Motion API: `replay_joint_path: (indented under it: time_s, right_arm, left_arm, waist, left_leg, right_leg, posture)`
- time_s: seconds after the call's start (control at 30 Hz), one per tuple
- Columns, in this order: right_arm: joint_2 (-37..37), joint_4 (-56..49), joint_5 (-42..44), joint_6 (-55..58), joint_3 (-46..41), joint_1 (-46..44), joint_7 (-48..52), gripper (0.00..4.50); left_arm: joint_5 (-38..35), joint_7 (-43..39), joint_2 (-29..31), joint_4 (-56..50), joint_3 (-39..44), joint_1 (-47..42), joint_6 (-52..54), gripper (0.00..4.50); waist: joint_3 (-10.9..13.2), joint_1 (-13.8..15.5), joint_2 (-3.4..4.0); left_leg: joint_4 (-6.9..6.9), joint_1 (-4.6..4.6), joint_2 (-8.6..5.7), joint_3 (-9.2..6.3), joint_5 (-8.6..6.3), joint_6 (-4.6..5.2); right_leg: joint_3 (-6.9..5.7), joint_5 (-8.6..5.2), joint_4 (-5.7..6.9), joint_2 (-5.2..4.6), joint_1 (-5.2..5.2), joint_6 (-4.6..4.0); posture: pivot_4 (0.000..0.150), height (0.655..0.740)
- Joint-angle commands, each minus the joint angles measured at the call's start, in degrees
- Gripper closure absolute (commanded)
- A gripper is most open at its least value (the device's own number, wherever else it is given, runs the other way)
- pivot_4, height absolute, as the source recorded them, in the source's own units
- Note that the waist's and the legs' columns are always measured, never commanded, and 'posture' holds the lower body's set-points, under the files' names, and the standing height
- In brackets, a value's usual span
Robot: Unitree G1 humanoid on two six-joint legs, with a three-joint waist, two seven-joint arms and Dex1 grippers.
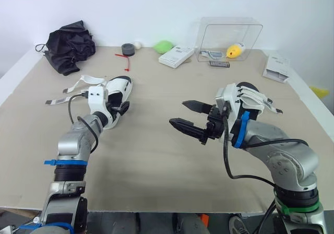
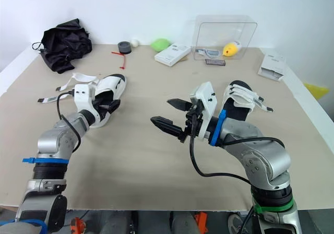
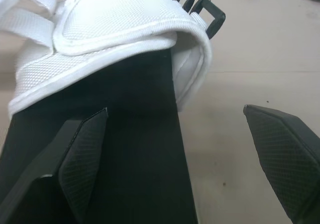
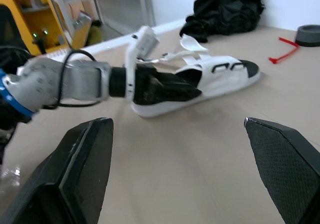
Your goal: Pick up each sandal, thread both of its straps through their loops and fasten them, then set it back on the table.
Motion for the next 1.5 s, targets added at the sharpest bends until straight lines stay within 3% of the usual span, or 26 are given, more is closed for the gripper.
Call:
replay_joint_path:
  time_s: [0.03,0.4,0.5,0.53,0.57,0.77,0.97,1.1,1.27,1.43,1.5]
  right_arm:
    - [-0.2,-2.2,1.4,-1.3,-2.0,0.0,-0.8,0.0]
    - [-0.2,-1.4,1.0,-1.8,-1.1,-0.4,-1.9,0.0]
    - [-0.3,-1.7,1.1,-1.7,-1.0,-0.4,-2.4,0.0]
    - [-0.3,-1.8,1.1,-1.7,-1.0,-0.3,-2.5,0.0]
    - [-0.3,-1.8,1.1,-1.7,-1.0,-0.3,-2.6,0.0]
    - [-0.9,-2.4,1.4,-1.2,-1.2,0.3,-2.8,0.0]
    - [-1.3,-2.3,1.8,-0.9,-1.1,0.6,-2.6,0.0]
    - [-1.8,-2.4,2.7,-0.4,-1.5,0.8,-2.2,0.0]
    - [-6.1,-1.4,6.2,0.7,-4.3,3.8,2.4,0.0]
    - [-12.0,1.2,6.7,0.6,-5.9,5.7,7.9,0.0]
    - [-14.1,2.1,6.7,0.3,-6.4,6.4,10.5,0.0]
  left_arm:
    - [3.2,1.6,-1.0,6.0,-0.6,-3.7,-1.7,0.02]
    - [10.1,1.7,-5.4,29.2,-1.5,-16.2,-13.0,0.02]
    - [10.1,2.8,-6.3,34.7,0.4,-18.4,-16.2,0.9]
    - [10.2,2.9,-6.5,36.1,0.8,-18.9,-17.1,1.52]
    - [10.5,2.8,-6.6,37.1,1.0,-19.2,-17.9,1.79]
    - [11.3,2.4,-6.4,38.8,1.6,-19.0,-20.4,4.48]
    - [11.1,1.4,-5.5,35.9,1.7,-17.1,-20.4,4.48]
    - [6.6,-6.9,-6.5,24.8,1.7,-12.9,-19.2,4.48]
    - [4.3,-31.4,1.1,0.4,-7.4,1.3,-24.1,4.48]
    - [-0.1,-52.2,11.2,-12.2,-12.9,11.6,-26.2,4.48]
    - [-1.2,-56.0,13.6,-14.6,-13.9,13.0,-25.1,4.48]
  waist:
    - [0.0,0.1,-0.01]
    - [0.0,0.2,-0.02]
    - [0.0,0.2,-0.02]
    - [0.0,0.2,-0.02]
    - [0.0,0.2,-0.02]
    - [0.0,0.1,-0.01]
    - [0.0,0.0,-0.01]
    - [0.0,-0.1,0.0]
    - [0.0,-0.1,0.0]
    - [0.0,-0.1,0.01]
    - [0.0,-0.1,0.01]
  left_leg:
    - [0.0,0.0,-0.03,0.0,0.05,-0.08]
    - [-0.01,-0.03,-0.1,-0.05,0.3,0.02]
    - [-0.02,-0.03,-0.15,-0.01,0.3,0.02]
    - [-0.02,-0.04,-0.16,-0.02,0.29,0.02]
    - [-0.03,-0.04,-0.16,-0.01,0.29,0.02]
    - [-0.06,-0.02,-0.15,-0.04,0.34,0.01]
    - [-0.06,-0.01,-0.12,-0.02,0.37,0.02]
    - [-0.18,-0.01,-0.12,0.02,0.36,0.01]
    - [-0.38,-0.09,-0.11,0.01,0.21,-0.18]
    - [-0.39,-0.08,-0.07,0.0,0.05,-0.19]
    - [-0.38,-0.07,-0.06,0.01,0.04,-0.18]
  right_leg:
    - [-0.05,0.02,0.0,-0.02,0.03,0.02]
    - [-0.21,0.15,0.0,-0.08,0.05,0.05]
    - [-0.17,0.15,0.0,-0.16,0.05,0.08]
    - [-0.18,0.15,0.0,-0.17,0.05,0.09]
    - [-0.17,0.15,0.0,-0.17,0.04,0.09]
    - [-0.2,0.17,0.0,-0.16,0.05,0.11]
    - [-0.19,0.19,0.0,-0.14,0.04,0.14]
    - [-0.1,0.19,-0.01,-0.15,-0.01,0.09]
    - [-0.11,0.06,-0.12,-0.19,-0.09,0.01]
    - [-0.11,-0.13,-0.11,-0.18,-0.14,-0.08]
    - [-0.15,-0.15,-0.1,-0.17,-0.12,-0.12]
  posture:
    - [0.15,0.74]
    - [0.15,0.74]
    - [0.15,0.74]
    - [0.15,0.74]
    - [0.15,0.74]
    - [0.15,0.74]
    - [0.15,0.74]
    - [0.15,0.74]
    - [0.15,0.74]
    - [0.15,0.74]
    - [0.15,0.74]
